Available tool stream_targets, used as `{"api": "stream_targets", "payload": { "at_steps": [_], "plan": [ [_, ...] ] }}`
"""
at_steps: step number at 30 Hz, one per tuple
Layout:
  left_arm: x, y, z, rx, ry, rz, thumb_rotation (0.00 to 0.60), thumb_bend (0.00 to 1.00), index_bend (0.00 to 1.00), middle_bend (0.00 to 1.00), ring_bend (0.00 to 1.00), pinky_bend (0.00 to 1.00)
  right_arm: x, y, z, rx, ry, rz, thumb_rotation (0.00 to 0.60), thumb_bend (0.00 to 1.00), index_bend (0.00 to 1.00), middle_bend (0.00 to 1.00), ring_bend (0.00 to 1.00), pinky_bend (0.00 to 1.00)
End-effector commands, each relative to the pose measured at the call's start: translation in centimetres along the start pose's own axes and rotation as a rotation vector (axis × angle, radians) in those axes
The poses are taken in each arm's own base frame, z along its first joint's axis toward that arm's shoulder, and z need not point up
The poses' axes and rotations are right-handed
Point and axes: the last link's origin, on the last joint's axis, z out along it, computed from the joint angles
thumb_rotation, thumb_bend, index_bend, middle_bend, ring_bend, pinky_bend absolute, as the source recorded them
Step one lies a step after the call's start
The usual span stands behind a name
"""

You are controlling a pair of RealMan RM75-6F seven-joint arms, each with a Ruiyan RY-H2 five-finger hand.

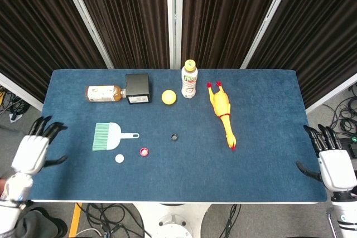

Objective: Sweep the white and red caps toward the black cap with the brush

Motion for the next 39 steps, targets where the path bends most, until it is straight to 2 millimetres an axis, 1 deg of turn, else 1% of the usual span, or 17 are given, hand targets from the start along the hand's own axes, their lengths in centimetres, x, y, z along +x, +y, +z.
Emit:
{"api": "stream_targets", "payload": {
  "at_steps": [1,2,5,9,12,16,20,22,25,31,34,39],
  "plan": [
    [-0.2,1.8,4.4,-0.058,-0.014,-0.056,0.600,0.10,0.30,0.29,0.15,0.07,0.2,-0.1,0.3,0.009,0.004,-0.006,0.600,0.09,0.00,0.15,0.00,0.06],
    [-0.4,2.4,5.6,-0.071,-0.027,-0.066,0.600,0.11,0.30,0.30,0.15,0.07,0.4,-0.2,0.4,0.012,0.005,-0.009,0.600,0.09,0.00,0.15,0.00,0.06],
    [-1.5,4.2,8.2,-0.100,-0.064,-0.064,0.600,0.14,0.32,0.33,0.17,0.07,0.6,-0.2,0.7,0.016,0.006,-0.016,0.600,0.09,0.00,0.15,0.00,0.06],
    [-3.5,6.3,10.4,-0.128,-0.114,-0.017,0.600,0.17,0.35,0.37,0.20,0.08,0.8,-0.3,0.7,0.014,0.007,-0.023,0.600,0.09,0.00,0.15,0.00,0.06],
    [-5.7,7.4,11.4,-0.139,-0.179,0.062,0.600,0.18,0.37,0.40,0.22,0.08,0.8,-0.2,0.7,0.007,0.005,-0.021,0.600,0.09,0.00,0.15,0.00,0.06],
    [-8.4,8.5,12.3,-0.115,-0.258,0.102,0.600,0.19,0.37,0.41,0.23,0.08,0.8,0.1,0.3,-0.008,0.004,-0.014,0.600,0.09,0.00,0.15,0.00,0.06],
    [-10.2,9.8,12.4,-0.098,-0.299,0.103,0.600,0.19,0.35,0.41,0.24,0.09,0.7,0.3,0.1,-0.021,0.004,-0.012,0.600,0.09,0.00,0.15,0.00,0.06],
    [-10.6,10.4,12.5,-0.094,-0.301,0.107,0.600,0.19,0.34,0.41,0.25,0.09,0.7,0.4,0.0,-0.022,0.005,-0.013,0.600,0.09,0.00,0.15,0.00,0.06],
    [-11.3,11.1,13.0,-0.087,-0.306,0.184,0.600,0.19,0.34,0.41,0.25,0.09,0.7,0.4,0.0,-0.024,0.005,-0.013,0.600,0.09,0.00,0.15,0.00,0.06],
    [-12.5,12.6,13.7,-0.071,-0.314,0.277,0.600,0.21,0.34,0.42,0.26,0.11,0.5,0.7,-0.2,-0.038,0.003,-0.012,0.600,0.09,0.00,0.15,0.00,0.06],
    [-13.1,13.2,13.9,-0.078,-0.321,0.310,0.600,0.23,0.34,0.44,0.27,0.12,0.5,0.8,-0.3,-0.043,0.005,-0.012,0.600,0.09,0.00,0.15,0.00,0.06],
    [-13.7,13.9,14.3,-0.088,-0.332,0.346,0.600,0.24,0.34,0.44,0.27,0.12,0.5,1.1,-0.4,-0.057,0.006,-0.014,0.600,0.09,0.00,0.15,0.00,0.06]
  ]
}}
